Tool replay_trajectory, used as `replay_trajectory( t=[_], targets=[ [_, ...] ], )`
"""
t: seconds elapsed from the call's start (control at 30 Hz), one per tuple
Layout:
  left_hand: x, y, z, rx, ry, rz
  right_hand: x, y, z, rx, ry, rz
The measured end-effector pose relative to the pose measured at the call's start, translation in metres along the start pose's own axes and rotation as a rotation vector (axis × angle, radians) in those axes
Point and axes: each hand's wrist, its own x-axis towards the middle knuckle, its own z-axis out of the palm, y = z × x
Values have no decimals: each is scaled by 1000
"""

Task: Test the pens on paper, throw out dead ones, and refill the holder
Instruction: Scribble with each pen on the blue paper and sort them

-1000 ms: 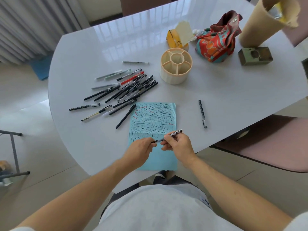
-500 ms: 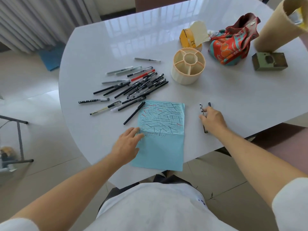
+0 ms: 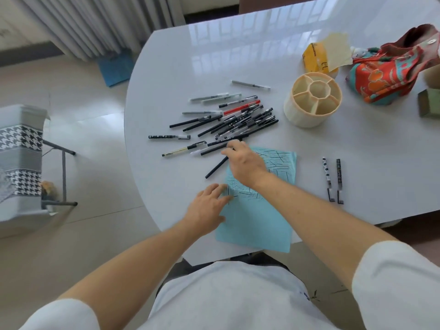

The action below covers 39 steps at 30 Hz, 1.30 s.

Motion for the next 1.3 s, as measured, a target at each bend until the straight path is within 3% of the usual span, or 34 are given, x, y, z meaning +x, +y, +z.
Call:
replay_trajectory(
  t=[0.13, 0.27, 0.33, 0.47, 0.57, 0.63, 0.73, 0.83, 1.1, 1.2, 1.3],
  targets=[
    [-3, -1, 0, 24, 5, 21, 21, -15, 16, -361, -176, -94],
    [-6, -2, 5, 9, 27, 13, 20, -4, 15, -322, -149, -154],
    [-5, -1, 6, 2, 38, 17, 13, 3, 7, -40, -14, -38],
    [1, 3, 5, 6, 38, 14, -25, 27, -15, 489, 239, 387],
    [4, 12, -2, -54, 130, 3, -69, 44, -20, 802, 245, 630],
    [9, 24, -7, -219, 234, -8, -100, 47, -20, 1025, 229, 727],
    [18, 47, -17, -505, 135, -48, -136, 40, -19, 1260, 235, 787],
    [27, 60, -25, -440, 84, 54, -158, 28, -14, 1400, 244, 818],
    [30, 67, -28, -300, 96, 278, -173, 22, -10, 1353, 244, 901],
    [28, 65, -27, -230, 184, 265, -170, 30, -9, 1400, 452, 1084],
    [18, 43, -21, -167, 175, 166, -180, 66, -22, 1160, 574, 1135]
  ],
)
